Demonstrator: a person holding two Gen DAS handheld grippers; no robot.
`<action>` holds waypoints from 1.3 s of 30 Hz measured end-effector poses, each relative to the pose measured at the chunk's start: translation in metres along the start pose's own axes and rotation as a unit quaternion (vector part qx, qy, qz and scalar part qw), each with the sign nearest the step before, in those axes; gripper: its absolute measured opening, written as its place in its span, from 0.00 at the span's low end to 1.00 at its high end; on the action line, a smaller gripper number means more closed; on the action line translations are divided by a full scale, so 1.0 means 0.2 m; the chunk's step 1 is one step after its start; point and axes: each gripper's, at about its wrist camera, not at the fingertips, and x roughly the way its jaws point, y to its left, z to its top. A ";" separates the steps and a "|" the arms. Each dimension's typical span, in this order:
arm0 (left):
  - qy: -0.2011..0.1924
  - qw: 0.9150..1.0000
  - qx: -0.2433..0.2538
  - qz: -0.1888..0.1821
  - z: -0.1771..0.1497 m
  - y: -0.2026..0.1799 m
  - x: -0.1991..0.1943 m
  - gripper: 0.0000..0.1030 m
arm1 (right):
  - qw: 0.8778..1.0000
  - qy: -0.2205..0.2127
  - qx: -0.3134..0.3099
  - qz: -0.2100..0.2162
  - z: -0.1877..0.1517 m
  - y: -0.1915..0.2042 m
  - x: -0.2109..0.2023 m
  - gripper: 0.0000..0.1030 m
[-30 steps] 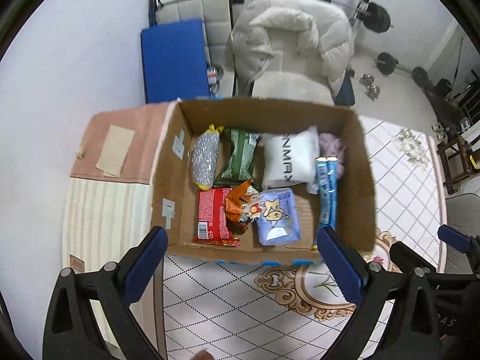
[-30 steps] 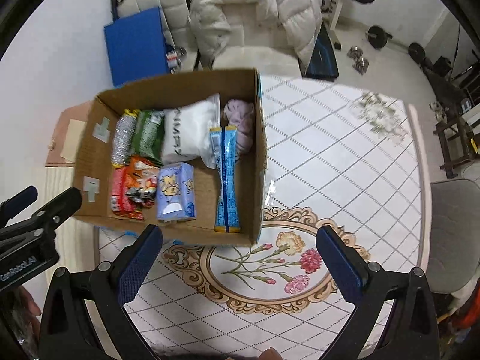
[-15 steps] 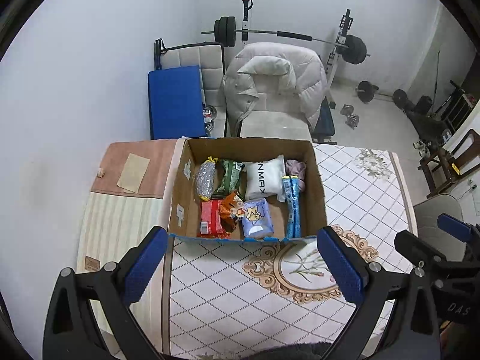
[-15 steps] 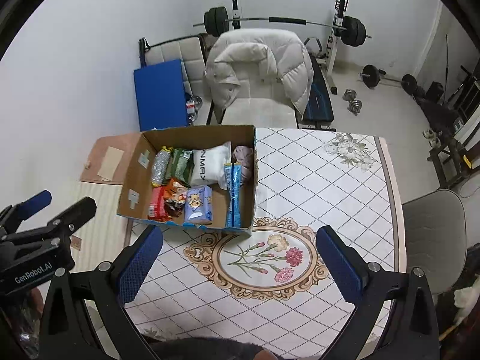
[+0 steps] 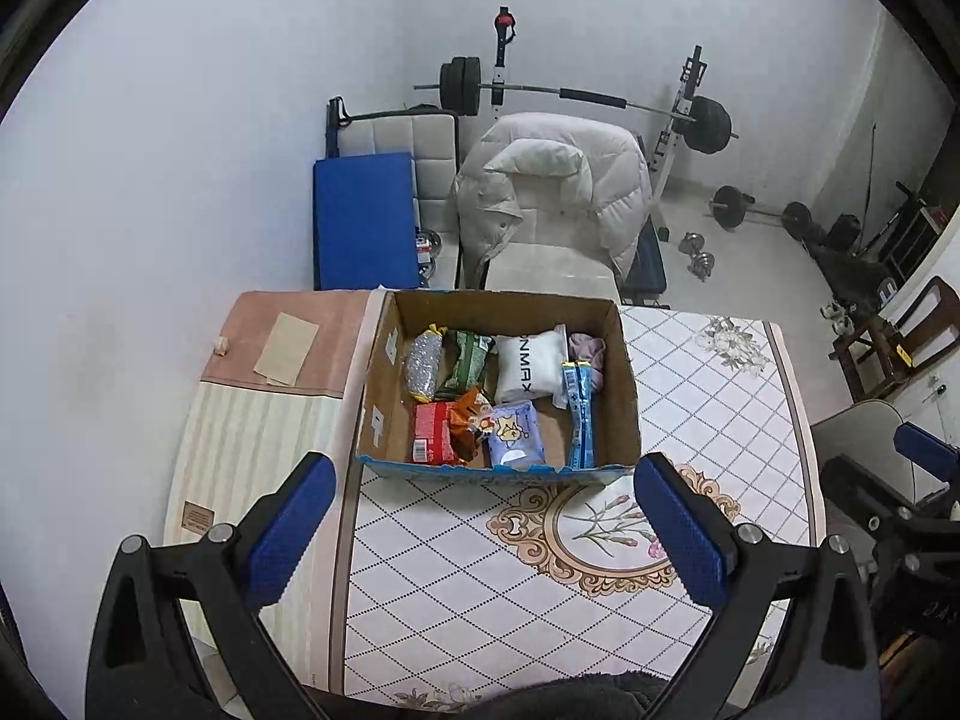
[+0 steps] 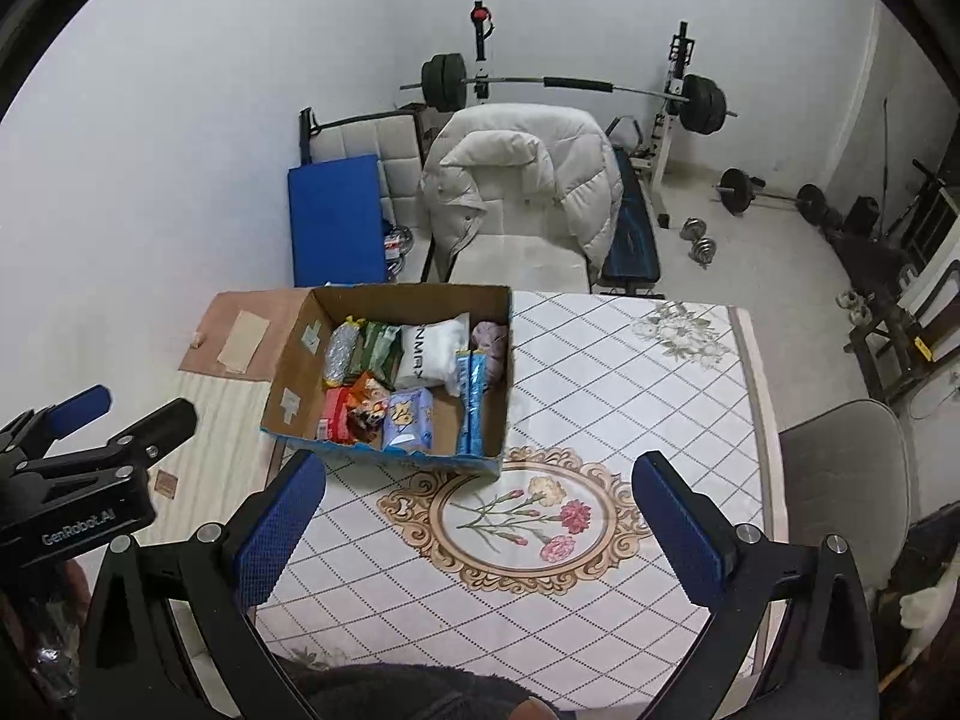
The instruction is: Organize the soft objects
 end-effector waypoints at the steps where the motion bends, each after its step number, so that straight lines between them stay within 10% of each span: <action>1: -0.004 1.000 0.000 0.003 0.00 0.00 -0.01 0.99 | 1.000 -0.003 0.003 -0.005 0.00 0.00 0.00 1.00; 39: -0.032 0.999 0.006 0.005 -0.01 -0.02 -0.12 1.00 | 0.998 -0.039 -0.001 -0.044 0.00 -0.01 -0.12 1.00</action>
